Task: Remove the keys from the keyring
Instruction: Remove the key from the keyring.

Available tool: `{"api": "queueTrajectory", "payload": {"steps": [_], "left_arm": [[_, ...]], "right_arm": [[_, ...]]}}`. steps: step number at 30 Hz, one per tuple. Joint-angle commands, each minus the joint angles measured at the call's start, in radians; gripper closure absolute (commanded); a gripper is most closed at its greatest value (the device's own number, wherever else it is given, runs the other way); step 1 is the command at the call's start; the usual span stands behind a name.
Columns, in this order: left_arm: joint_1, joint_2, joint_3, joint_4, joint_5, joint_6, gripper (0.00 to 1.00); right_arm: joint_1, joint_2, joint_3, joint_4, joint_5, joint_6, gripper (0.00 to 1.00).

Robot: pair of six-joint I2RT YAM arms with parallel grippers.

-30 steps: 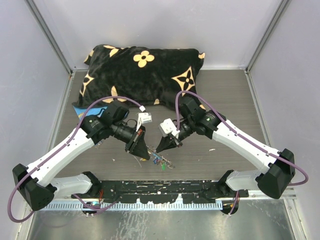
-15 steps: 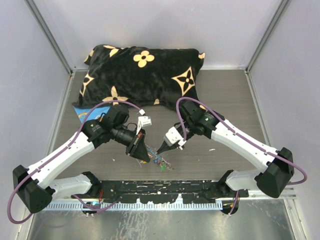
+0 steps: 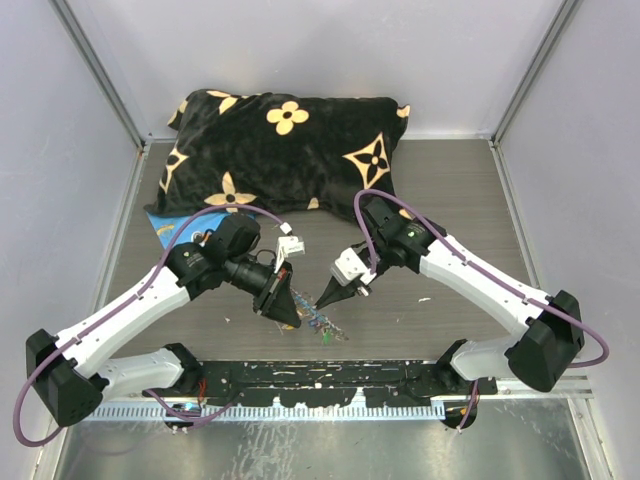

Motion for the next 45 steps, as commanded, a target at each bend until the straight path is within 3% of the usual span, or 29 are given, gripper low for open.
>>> {"api": "queueTrajectory", "payload": {"steps": [1,27,35,45], "left_arm": [[-0.004,-0.044,-0.007,-0.031,0.013,-0.008,1.0],[-0.042,-0.074,0.054,-0.016,-0.001,-0.036,1.0],[-0.043,-0.042,0.094,-0.025,0.006,-0.069,1.0],[-0.043,0.001,0.137,-0.009,0.051,-0.166,1.0]], "right_arm": [[-0.021,-0.009,0.025,-0.064,-0.06,-0.025,0.99],[-0.039,0.057,-0.04,-0.008,-0.111,-0.003,0.99],[-0.027,0.051,-0.035,0.018,-0.104,0.052,0.91],[-0.008,0.037,-0.04,0.081,-0.056,0.15,0.93]]}}
